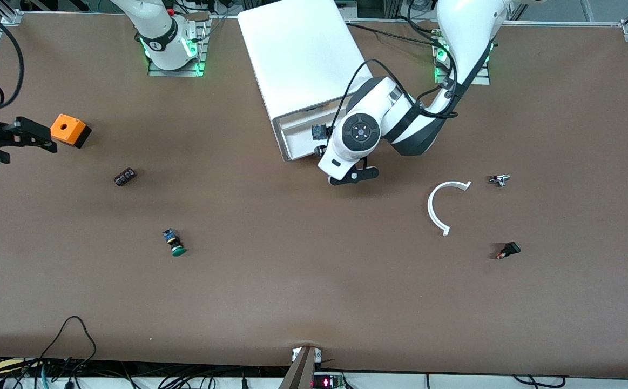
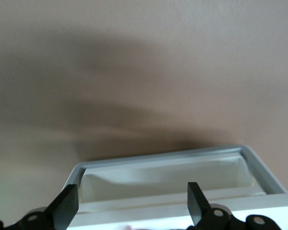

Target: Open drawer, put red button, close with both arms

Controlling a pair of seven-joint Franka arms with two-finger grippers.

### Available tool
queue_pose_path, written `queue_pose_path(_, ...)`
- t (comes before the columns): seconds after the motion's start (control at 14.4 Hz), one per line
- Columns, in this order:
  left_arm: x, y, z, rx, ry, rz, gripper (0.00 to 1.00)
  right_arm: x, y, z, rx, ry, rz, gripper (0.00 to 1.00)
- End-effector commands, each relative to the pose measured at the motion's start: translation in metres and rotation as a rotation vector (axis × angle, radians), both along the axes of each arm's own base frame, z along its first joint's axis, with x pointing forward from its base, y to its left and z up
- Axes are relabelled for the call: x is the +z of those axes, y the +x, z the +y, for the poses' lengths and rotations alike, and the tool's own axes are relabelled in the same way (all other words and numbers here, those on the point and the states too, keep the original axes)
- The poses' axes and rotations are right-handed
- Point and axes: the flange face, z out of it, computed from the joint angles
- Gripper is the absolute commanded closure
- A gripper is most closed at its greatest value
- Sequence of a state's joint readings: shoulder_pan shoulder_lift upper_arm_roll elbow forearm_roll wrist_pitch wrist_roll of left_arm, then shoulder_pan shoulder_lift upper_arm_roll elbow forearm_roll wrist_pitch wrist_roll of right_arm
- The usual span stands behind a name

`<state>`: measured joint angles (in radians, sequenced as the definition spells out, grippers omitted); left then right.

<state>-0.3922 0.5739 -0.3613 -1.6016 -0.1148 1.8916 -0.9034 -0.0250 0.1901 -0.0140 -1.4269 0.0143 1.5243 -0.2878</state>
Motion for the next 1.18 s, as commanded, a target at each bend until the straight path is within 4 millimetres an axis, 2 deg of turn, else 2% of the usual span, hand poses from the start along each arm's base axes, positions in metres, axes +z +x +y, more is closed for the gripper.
queue_pose_path(0.0, 0.004, -0.014, -0.002, -0.017, 0.002, 0.058, 0.0, -0.006, 0.0, 0.006, 0.029, -0.009, 0.025, 0.0)
queue_pose_path(0.07, 0.004, -0.016, -0.004, -0.009, -0.009, 0.076, 0.0, -0.027, 0.009, 0.004, 0.037, -0.031, 0.052, 0.0)
queue_pose_path(0.14, 0.005, -0.017, -0.005, 0.002, -0.022, 0.09, 0.0, -0.034, 0.013, 0.004, 0.043, -0.03, 0.06, 0.0)
queue_pose_path(0.28, 0.003, -0.019, -0.008, 0.02, -0.043, 0.118, 0.0, -0.034, 0.018, 0.008, 0.05, -0.024, 0.046, 0.0)
queue_pose_path(0.42, 0.002, -0.023, -0.011, 0.025, -0.051, 0.132, 0.0, -0.029, 0.014, 0.009, 0.055, -0.023, 0.051, 0.0)
queue_pose_path(0.69, -0.008, -0.028, -0.015, 0.028, -0.052, 0.16, 0.0, -0.044, 0.019, 0.006, 0.045, -0.023, 0.071, 0.0)
queue_pose_path(0.76, -0.008, -0.028, -0.015, 0.028, -0.052, 0.162, 0.0, -0.042, 0.019, 0.01, 0.04, -0.025, 0.068, 0.0)
queue_pose_path(0.97, -0.007, -0.028, -0.016, 0.029, -0.054, 0.162, 0.0, -0.036, 0.015, 0.049, 0.093, -0.039, 0.067, 0.0)
queue_pose_path(1.11, -0.007, -0.033, -0.016, 0.024, -0.052, 0.191, 0.0, -0.028, 0.012, 0.054, 0.114, -0.042, 0.056, 0.0)
